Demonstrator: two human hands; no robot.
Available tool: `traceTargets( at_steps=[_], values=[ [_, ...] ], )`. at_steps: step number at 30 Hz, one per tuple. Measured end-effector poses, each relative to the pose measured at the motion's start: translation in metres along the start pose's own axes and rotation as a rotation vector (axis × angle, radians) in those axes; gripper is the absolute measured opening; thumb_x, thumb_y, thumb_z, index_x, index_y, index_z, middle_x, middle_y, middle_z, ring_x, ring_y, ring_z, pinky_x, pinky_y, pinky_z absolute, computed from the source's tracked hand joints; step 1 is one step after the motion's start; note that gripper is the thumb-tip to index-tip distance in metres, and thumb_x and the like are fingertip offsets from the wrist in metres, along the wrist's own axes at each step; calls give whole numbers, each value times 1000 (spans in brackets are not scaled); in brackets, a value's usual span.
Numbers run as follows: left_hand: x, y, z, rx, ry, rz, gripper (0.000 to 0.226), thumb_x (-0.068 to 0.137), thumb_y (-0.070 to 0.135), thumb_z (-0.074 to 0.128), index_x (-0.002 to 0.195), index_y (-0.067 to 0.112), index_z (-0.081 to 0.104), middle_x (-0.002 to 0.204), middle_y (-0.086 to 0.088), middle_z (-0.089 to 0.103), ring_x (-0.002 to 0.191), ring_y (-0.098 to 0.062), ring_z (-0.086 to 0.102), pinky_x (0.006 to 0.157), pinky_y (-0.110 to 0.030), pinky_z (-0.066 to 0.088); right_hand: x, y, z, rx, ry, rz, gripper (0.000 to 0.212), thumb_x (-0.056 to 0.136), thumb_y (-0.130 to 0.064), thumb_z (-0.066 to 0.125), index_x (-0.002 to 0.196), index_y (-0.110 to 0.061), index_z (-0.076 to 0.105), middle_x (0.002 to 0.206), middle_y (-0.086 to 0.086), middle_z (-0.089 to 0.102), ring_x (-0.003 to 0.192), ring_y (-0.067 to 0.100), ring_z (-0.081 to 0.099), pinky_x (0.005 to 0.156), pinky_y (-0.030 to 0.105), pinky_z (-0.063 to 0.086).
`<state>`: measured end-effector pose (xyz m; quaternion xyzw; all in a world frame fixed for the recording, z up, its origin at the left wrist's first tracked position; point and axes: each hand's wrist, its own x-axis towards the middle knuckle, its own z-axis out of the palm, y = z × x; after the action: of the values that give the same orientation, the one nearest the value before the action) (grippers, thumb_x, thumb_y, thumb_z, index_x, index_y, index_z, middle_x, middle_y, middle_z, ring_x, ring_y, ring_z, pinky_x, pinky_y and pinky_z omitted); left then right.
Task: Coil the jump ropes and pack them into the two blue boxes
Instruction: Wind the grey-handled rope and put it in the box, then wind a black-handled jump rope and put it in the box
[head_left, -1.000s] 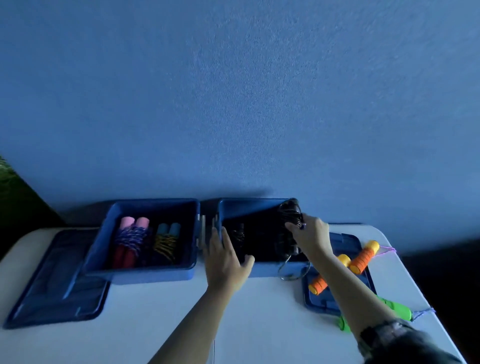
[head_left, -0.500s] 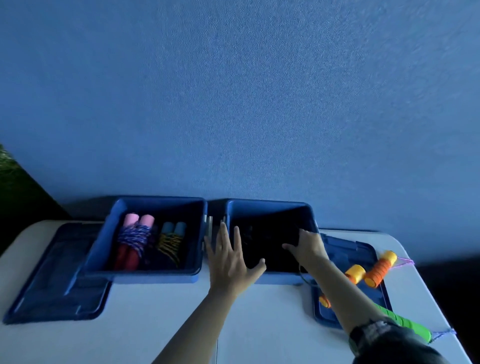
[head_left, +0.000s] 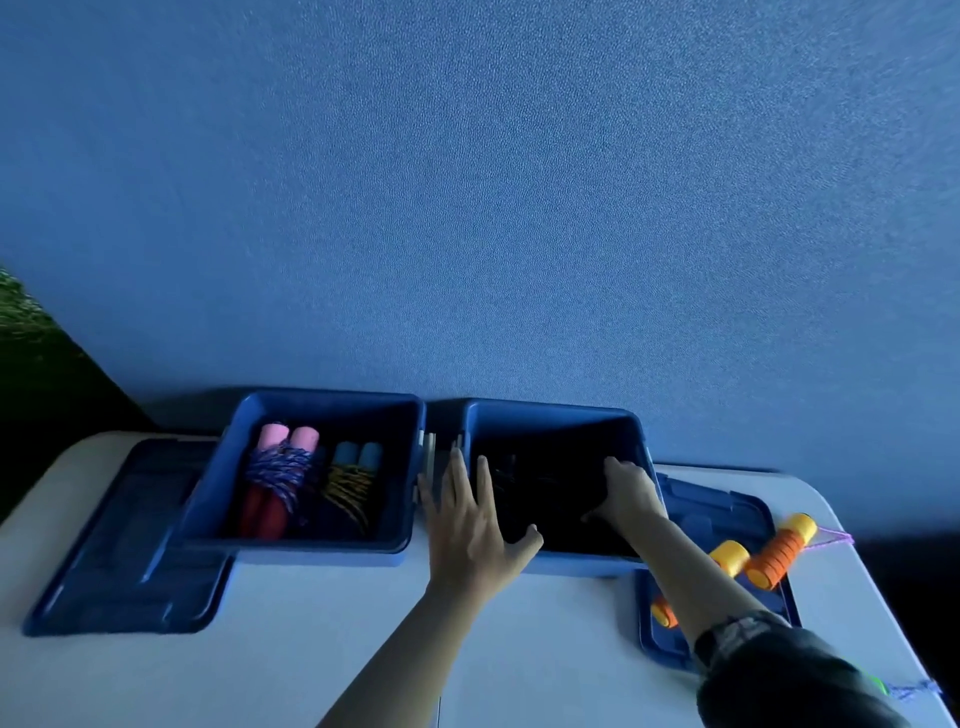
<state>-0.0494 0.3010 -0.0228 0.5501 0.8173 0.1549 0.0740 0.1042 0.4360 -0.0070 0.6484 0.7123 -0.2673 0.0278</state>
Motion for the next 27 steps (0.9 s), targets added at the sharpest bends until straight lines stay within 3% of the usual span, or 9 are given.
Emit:
traceTargets(
  at_steps=[3, 6, 12, 17, 19, 22, 24, 26, 27],
  values=[
    [-1, 1, -4, 40, -20, -12, 99, 63, 71, 47, 138, 7, 50, 149, -24, 34, 131, -35, 42, 112, -56, 10, -5, 4, -11, -132, -105, -45, 54, 61, -25, 86, 105, -10, 59, 105, 11, 66, 93, 23, 59, 69, 26, 41],
    [0, 2, -4, 60, -11, -26, 97, 65, 71, 46, 140, 8, 48, 151, -23, 30, 133, -35, 40, 112, -55, 6, -2, 14, -15, -136, -89, -83, 39, 70, -26, 80, 100, -10, 62, 99, 10, 66, 90, 23, 60, 69, 24, 41],
    [-2, 2, -6, 126, -41, -7, 100, 73, 72, 29, 153, 13, 18, 160, -18, 5, 145, -29, 15, 115, -55, -4, -24, 25, -23, -133, -8, -107, 34, 90, -17, 52, 121, -5, 56, 107, 18, 64, 99, 32, 60, 78, 28, 46],
    [-5, 7, -5, 162, -60, -26, 91, 75, 66, 31, 145, 8, 40, 149, -29, 31, 137, -38, 34, 109, -67, 16, -51, 36, -26, 110, 109, -160, 43, 89, -14, 56, 132, -18, 54, 119, 10, 64, 107, 24, 60, 78, 17, 39],
    [-11, 15, -2, 197, -57, -13, 81, 82, 62, 35, 144, 10, 43, 147, -32, 31, 136, -44, 33, 105, -69, 21, -65, 43, -25, 188, 156, -199, 42, 89, -12, 57, 130, -19, 57, 114, 8, 67, 99, 19, 62, 73, 12, 35],
    [-28, 33, -1, 186, -68, 11, 78, 86, 63, 16, 148, 20, 35, 154, -25, 24, 140, -50, 16, 107, -70, 12, -88, 55, -25, 286, 217, -213, 39, 88, -10, 57, 126, -18, 59, 95, 6, 68, 71, 11, 56, 60, 8, 36],
    [-41, 49, -2, 213, -128, 40, 82, 83, 65, 2, 151, 25, 25, 158, -20, 16, 143, -46, 7, 108, -68, 4, -102, 66, -23, 331, 261, -231, 38, 87, -8, 57, 124, -15, 61, 102, 7, 67, 78, 13, 61, 72, 9, 43],
    [-54, 66, 0, 246, -170, 113, 71, 92, 61, 11, 152, 24, 17, 159, -18, 9, 146, -37, 3, 110, -67, 1, -117, 80, -22, 356, 298, -233, 36, 86, -6, 58, 122, -11, 62, 116, 8, 63, 97, 20, 61, 89, 20, 45],
    [-62, 76, 2, 254, -187, 149, 66, 96, 57, 18, 153, 23, 15, 159, -17, 7, 146, -35, 2, 111, -66, 1, -127, 88, -22, 368, 300, -211, 36, 86, -6, 58, 122, -9, 62, 120, 7, 60, 101, 19, 59, 89, 17, 41]
  ],
)
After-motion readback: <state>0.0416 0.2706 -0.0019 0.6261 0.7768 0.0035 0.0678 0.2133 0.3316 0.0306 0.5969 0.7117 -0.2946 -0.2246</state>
